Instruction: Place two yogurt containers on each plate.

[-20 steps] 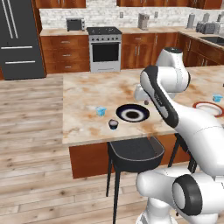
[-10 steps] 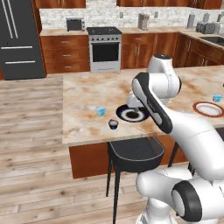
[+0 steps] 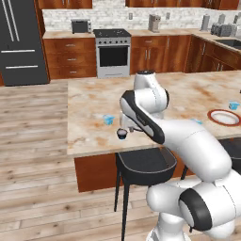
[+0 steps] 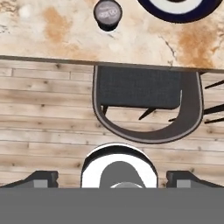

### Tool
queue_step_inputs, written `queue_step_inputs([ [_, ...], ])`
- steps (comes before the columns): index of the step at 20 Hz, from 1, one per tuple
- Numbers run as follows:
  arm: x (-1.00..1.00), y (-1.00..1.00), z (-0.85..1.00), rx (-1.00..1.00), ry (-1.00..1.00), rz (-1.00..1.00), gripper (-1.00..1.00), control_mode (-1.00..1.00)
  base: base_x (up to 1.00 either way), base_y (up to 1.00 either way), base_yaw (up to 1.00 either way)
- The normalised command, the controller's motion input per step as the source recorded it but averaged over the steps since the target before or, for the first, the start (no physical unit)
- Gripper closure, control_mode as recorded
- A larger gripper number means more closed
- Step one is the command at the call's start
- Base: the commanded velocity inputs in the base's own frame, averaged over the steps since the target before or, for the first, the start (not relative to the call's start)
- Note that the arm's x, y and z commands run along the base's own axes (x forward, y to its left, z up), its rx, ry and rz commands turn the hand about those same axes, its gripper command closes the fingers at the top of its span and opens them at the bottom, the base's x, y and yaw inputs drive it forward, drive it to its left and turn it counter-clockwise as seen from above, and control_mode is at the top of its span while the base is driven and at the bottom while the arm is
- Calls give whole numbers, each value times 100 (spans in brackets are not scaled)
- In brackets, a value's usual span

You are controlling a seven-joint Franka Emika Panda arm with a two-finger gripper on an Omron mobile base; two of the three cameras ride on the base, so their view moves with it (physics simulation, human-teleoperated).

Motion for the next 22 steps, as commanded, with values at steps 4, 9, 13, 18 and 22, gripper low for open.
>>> queue_step_inputs([
  [4, 20, 0, -44, 0, 0, 0, -100, -100, 0, 0, 0],
  [9, 30, 0, -37, 0, 0, 0, -100, -100, 0, 0, 0],
  [13, 36, 0, -29, 1, 0, 0, -100, -100, 0, 0, 0],
  [18, 38, 0, -26, 0, 0, 0, -100, -100, 0, 0, 0],
  [22, 39, 0, -22, 2, 0, 0, -100, -100, 0, 0, 0],
])
